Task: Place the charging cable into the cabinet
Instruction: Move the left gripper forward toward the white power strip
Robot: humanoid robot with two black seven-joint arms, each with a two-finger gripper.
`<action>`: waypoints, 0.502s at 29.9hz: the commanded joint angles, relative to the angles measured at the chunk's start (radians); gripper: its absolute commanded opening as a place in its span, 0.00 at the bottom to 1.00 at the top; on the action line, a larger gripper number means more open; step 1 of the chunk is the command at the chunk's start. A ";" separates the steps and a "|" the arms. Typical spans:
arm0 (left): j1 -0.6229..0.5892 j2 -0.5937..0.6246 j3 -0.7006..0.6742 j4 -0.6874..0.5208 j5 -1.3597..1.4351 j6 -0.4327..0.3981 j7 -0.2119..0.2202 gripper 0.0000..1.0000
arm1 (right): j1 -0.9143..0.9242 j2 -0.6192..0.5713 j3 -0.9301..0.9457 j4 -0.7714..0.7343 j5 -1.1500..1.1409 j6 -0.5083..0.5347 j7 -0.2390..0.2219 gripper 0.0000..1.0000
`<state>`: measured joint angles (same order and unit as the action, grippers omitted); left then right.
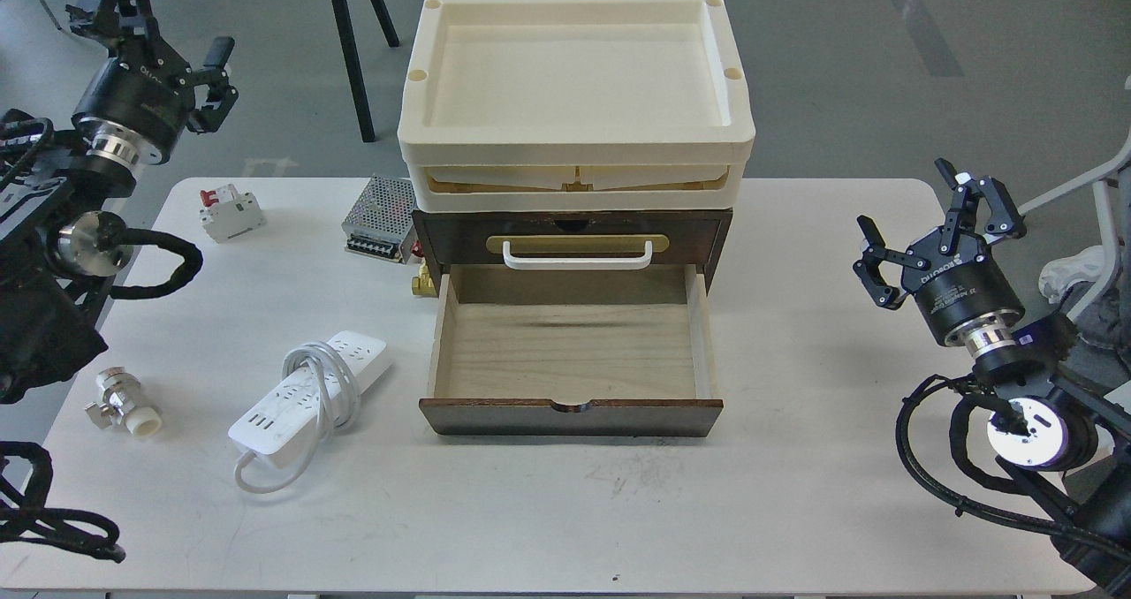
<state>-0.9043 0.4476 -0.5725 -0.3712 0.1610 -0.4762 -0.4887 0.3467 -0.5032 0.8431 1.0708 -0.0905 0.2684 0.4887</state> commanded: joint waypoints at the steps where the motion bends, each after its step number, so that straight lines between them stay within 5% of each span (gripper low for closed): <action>1: 0.005 0.000 0.002 0.008 0.006 0.014 0.000 1.00 | 0.000 0.000 0.001 0.000 0.000 0.000 0.000 0.99; 15: 0.024 0.095 0.065 -0.011 0.057 -0.013 0.000 1.00 | 0.000 0.000 0.002 0.000 0.000 -0.002 0.000 0.99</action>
<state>-0.8784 0.4903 -0.5470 -0.3753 0.1816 -0.4889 -0.4887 0.3467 -0.5032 0.8451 1.0708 -0.0905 0.2668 0.4887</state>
